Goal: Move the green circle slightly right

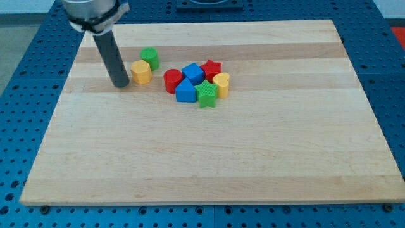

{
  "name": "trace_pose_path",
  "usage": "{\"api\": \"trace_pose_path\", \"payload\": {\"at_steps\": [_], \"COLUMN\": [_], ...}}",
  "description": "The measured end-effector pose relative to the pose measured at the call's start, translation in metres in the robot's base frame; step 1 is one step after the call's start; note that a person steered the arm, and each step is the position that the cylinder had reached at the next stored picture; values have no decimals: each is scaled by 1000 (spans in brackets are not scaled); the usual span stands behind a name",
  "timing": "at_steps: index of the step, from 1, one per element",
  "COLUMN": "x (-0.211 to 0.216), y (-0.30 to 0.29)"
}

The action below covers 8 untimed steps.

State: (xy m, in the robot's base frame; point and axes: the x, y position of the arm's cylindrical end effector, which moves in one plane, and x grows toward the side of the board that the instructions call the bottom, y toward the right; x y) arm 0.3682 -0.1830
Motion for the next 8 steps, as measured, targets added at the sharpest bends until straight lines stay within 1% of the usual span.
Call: {"api": "trace_pose_path", "payload": {"at_steps": [1,2,3,4,5,6,7,8], "x": [-13,-12,-12,-12,-24,-61,-55,-31], "y": [18,51,63,38,-16,-10,21,56]}}
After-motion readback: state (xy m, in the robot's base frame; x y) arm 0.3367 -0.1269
